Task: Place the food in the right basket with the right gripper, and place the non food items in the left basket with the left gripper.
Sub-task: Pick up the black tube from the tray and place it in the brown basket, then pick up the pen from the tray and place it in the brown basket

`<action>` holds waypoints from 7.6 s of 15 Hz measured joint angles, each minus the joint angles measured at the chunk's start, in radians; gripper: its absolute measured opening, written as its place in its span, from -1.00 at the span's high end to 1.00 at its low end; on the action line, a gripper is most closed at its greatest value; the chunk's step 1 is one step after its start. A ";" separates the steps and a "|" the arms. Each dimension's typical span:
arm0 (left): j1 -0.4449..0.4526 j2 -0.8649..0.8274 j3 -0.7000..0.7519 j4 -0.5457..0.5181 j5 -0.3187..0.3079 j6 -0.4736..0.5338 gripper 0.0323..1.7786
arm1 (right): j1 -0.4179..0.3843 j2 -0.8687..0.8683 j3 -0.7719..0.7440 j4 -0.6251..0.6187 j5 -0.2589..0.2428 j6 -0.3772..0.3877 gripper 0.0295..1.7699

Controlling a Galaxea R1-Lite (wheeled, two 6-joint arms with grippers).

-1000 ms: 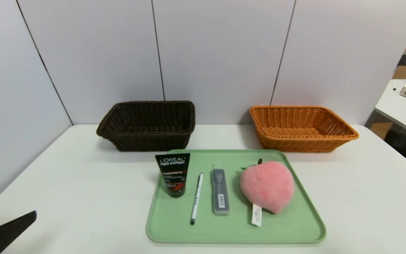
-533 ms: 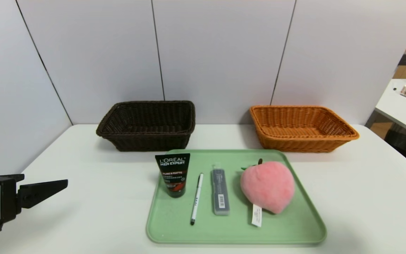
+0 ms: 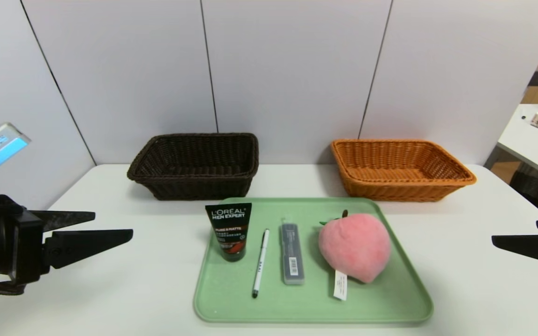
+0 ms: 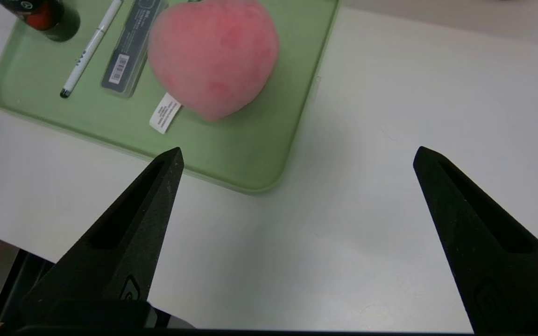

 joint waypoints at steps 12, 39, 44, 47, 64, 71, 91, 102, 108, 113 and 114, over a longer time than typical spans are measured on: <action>-0.140 0.250 0.115 -0.333 -0.133 0.217 -0.90 | 0.237 0.050 0.023 -0.133 0.004 -0.002 -0.92; -0.216 0.783 0.199 -1.125 -0.315 0.252 -0.90 | 0.263 0.054 0.041 -0.131 0.004 0.000 -0.92; -0.228 0.806 0.195 -1.146 -0.316 0.252 -0.73 | 0.259 0.053 0.043 -0.131 0.004 0.001 -0.92; -0.229 0.809 0.190 -1.144 -0.316 0.251 -0.20 | 0.259 0.052 0.043 -0.131 0.004 0.001 -0.92; -0.206 0.637 0.058 -1.057 -0.287 0.146 0.60 | 0.254 0.036 0.058 -0.131 0.004 0.003 -0.92; -0.073 0.672 -0.192 -0.927 -0.284 0.151 0.60 | 0.250 0.029 0.060 -0.131 0.002 0.002 -0.92; 0.153 1.099 -0.706 -0.651 -0.284 0.151 0.38 | 0.226 0.031 0.089 -0.131 0.003 0.003 -0.92; 0.161 0.947 -0.710 -0.587 -0.284 0.144 -0.60 | 0.225 0.008 0.097 -0.131 0.004 0.004 -0.92; 0.073 0.693 -0.693 -0.411 -0.283 0.132 -0.77 | 0.219 -0.013 0.124 -0.143 0.002 0.005 -0.92; -0.114 0.530 -0.570 -0.320 -0.254 0.036 -0.84 | 0.217 -0.016 0.140 -0.194 0.001 0.006 -0.92; -0.154 0.506 -0.536 -0.320 -0.229 0.028 -0.85 | 0.217 -0.017 0.141 -0.194 0.000 0.006 -0.92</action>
